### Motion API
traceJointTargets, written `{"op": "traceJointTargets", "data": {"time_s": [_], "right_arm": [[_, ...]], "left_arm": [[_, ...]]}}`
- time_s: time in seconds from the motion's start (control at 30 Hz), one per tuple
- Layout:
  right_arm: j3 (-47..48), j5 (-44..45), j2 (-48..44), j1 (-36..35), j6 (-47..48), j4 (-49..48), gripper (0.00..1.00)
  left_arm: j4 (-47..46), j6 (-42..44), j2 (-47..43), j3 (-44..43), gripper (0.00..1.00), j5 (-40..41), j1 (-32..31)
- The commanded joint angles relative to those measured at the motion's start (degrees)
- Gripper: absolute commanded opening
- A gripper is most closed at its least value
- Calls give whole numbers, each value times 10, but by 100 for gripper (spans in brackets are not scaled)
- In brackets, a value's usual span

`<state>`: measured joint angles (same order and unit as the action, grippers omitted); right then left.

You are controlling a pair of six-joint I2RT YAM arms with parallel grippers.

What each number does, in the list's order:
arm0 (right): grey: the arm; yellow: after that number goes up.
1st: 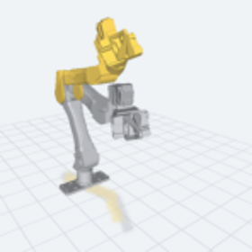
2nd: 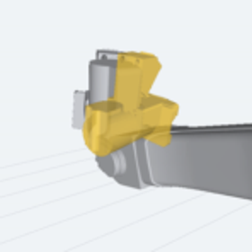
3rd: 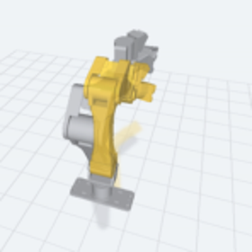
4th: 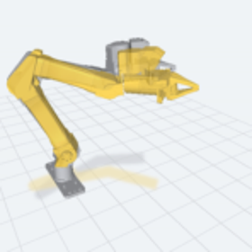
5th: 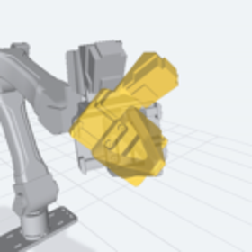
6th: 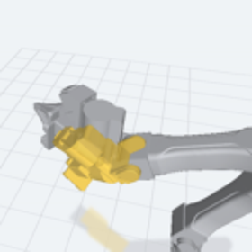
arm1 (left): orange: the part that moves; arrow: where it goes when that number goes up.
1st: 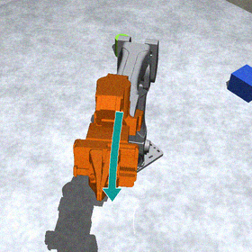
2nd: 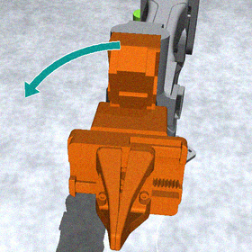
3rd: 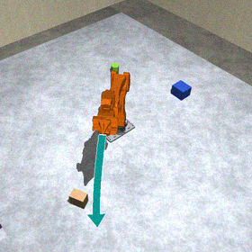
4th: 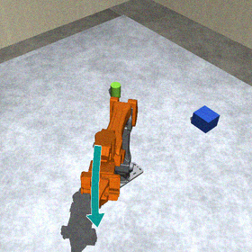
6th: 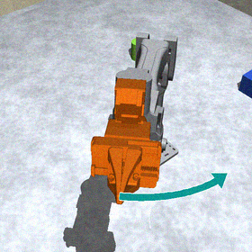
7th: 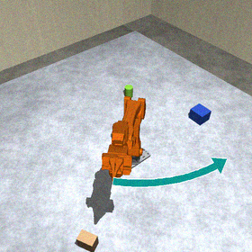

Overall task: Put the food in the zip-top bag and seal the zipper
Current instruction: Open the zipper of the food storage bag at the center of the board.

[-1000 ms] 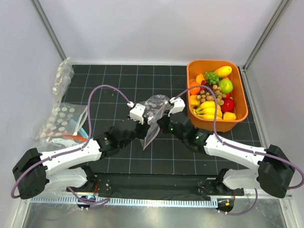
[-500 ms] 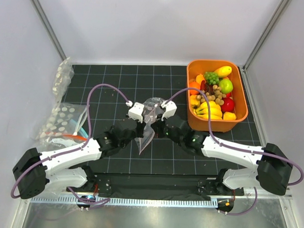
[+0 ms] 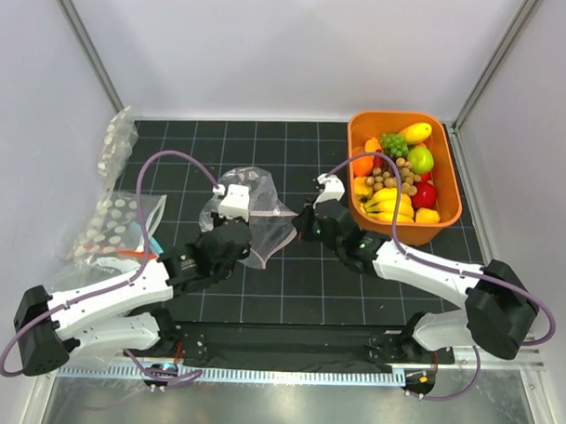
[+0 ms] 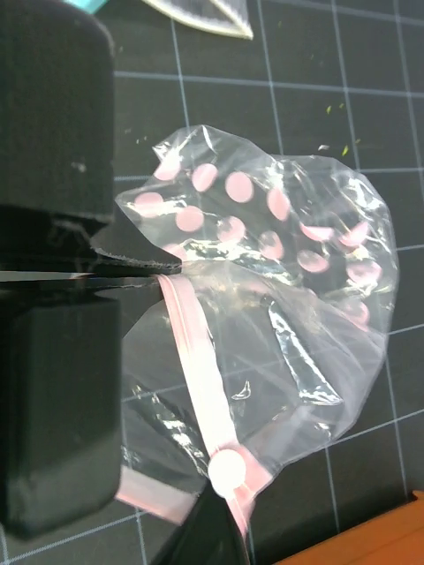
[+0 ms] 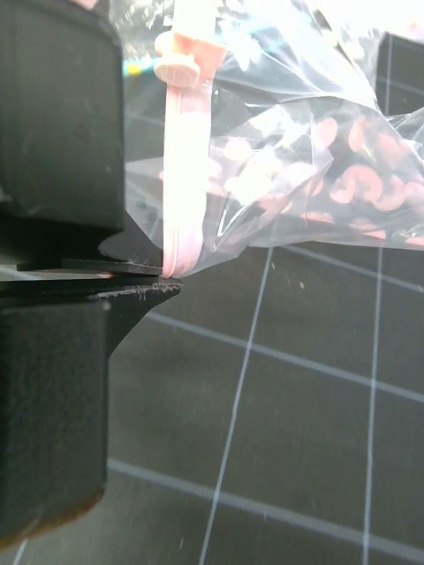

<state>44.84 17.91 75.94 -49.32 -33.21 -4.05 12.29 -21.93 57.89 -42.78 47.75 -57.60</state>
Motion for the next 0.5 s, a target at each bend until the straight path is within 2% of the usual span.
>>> {"op": "traceJointTargets", "data": {"time_s": [0.0,0.1,0.3,0.4,0.47], "right_arm": [[13,-34,26,25,-25,0,4],[29,-60,46,26,-15,3,7],[35,-92,63,26,-3,-10,8],[26,-92,53,26,0,-23,6],[15,-84,40,26,-2,-30,6]], "left_arm": [[65,15,-15,-44,0,117,-2],[98,14,0,-74,4,75,-3],[87,33,44,-128,7,-8,-3],[67,50,64,-137,8,7,-3],[29,70,71,-127,14,56,-2]]}}
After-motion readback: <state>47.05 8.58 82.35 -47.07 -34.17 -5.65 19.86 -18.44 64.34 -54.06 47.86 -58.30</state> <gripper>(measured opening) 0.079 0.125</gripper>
